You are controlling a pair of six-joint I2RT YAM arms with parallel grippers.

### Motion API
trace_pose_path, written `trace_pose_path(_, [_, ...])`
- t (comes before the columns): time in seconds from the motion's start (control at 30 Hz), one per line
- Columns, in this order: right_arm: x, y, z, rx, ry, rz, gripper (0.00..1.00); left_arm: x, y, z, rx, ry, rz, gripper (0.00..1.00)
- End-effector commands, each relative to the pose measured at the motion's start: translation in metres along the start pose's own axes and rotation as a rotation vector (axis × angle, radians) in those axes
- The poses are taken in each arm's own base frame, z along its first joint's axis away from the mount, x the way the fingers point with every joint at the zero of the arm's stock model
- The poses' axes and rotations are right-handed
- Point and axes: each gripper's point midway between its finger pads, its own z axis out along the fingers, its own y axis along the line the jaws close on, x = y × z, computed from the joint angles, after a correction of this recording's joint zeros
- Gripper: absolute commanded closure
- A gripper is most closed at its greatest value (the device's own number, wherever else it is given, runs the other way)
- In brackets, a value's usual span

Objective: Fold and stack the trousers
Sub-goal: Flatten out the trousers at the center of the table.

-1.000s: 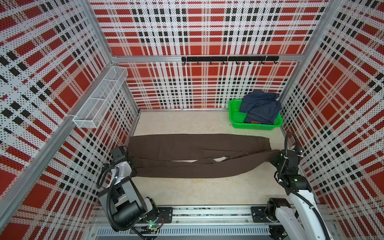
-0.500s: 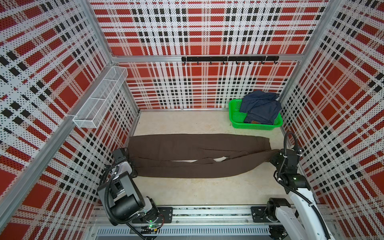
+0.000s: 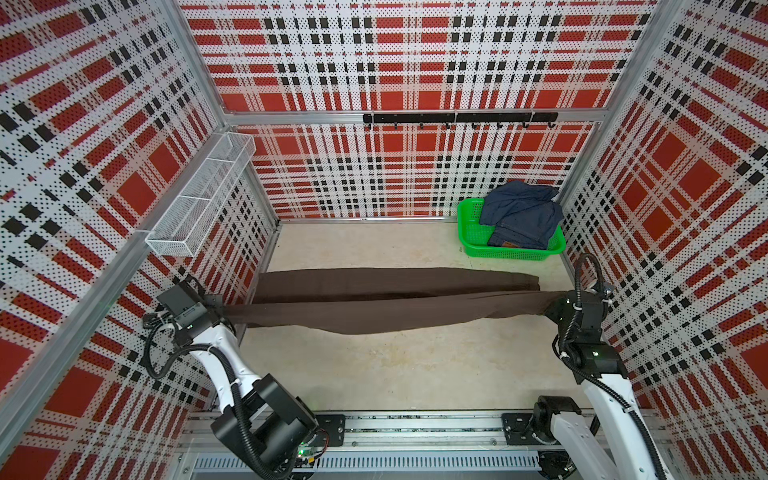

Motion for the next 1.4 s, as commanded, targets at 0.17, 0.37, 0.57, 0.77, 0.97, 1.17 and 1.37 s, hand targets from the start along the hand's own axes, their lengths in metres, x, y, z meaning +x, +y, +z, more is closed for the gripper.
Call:
trace_pose_path(0.17, [-0.012, -0.021, -0.002, 0.091, -0.071, 0.048, 1.00, 0.019, 0.024, 0.015, -0.034, 0.088, -0.004, 1.00])
trace_pose_path(0.37, [0.010, -0.034, -0.009, 0.109, -0.021, 0.093, 1.00, 0.026, 0.038, 0.003, -0.046, 0.081, 0.013, 1.00])
trace_pose_path(0.57, [0.025, -0.051, -0.022, 0.134, -0.004, 0.129, 1.00, 0.042, 0.075, -0.002, -0.106, 0.101, 0.012, 1.00])
trace_pose_path(0.77, [0.029, -0.052, -0.029, 0.114, 0.000, 0.169, 1.00, 0.059, 0.108, -0.003, -0.142, 0.128, -0.011, 1.00])
trace_pose_path(0.97, [0.034, -0.048, -0.036, 0.091, 0.038, 0.196, 0.77, 0.057, 0.108, -0.009, -0.129, 0.124, -0.010, 1.00])
trace_pose_path(1.17, [0.033, -0.055, -0.045, 0.117, 0.035, 0.252, 0.66, 0.058, 0.109, -0.012, -0.131, 0.120, -0.009, 1.00])
trace_pose_path(1.37, [0.027, -0.067, -0.052, 0.180, 0.009, 0.277, 0.56, 0.058, 0.115, -0.016, -0.141, 0.108, -0.017, 1.00])
